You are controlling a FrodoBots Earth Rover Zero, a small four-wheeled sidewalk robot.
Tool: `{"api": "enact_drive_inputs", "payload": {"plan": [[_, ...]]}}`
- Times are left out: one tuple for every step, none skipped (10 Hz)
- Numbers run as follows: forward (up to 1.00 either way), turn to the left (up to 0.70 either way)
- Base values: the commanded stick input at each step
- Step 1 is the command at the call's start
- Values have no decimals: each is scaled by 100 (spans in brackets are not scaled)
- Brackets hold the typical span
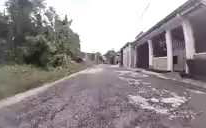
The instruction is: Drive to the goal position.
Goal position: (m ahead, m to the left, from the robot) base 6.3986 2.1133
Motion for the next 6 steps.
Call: {"api": "enact_drive_inputs", "payload": {"plan": [[100,0],[100,0],[100,0],[100,0],[100,0],[100,0]]}}
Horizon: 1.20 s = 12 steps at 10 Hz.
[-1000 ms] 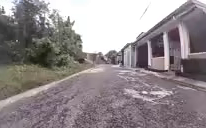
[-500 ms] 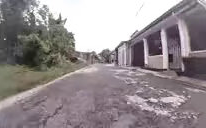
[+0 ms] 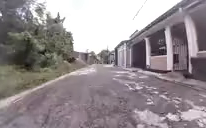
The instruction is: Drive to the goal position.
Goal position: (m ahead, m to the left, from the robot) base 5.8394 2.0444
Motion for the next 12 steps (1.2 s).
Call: {"api": "enact_drive_inputs", "payload": {"plan": [[100,0],[100,0],[100,0],[100,0],[100,0],[100,0],[100,0],[100,0],[100,0],[100,0],[100,0],[100,0]]}}
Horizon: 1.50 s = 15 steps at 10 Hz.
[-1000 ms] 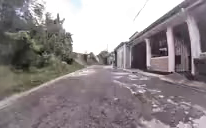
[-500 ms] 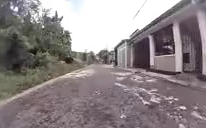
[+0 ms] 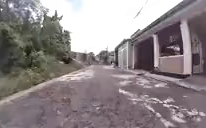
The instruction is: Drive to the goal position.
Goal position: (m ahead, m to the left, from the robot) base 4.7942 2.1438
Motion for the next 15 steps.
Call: {"api": "enact_drive_inputs", "payload": {"plan": [[100,0],[100,0],[100,0],[100,0],[100,0],[100,0],[100,0],[100,0],[100,0],[100,0],[100,0],[100,0],[100,0],[100,0],[100,0]]}}
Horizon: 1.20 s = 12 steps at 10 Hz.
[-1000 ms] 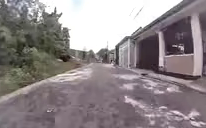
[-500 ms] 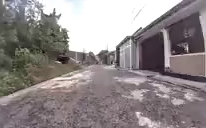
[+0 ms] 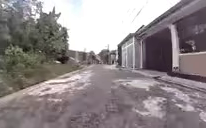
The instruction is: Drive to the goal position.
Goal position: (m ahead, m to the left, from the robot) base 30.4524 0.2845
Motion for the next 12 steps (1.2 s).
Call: {"api": "enact_drive_inputs", "payload": {"plan": [[100,0],[100,0],[100,0],[100,0],[100,0],[100,0],[100,0],[100,0],[100,0],[100,0],[100,0],[100,0]]}}
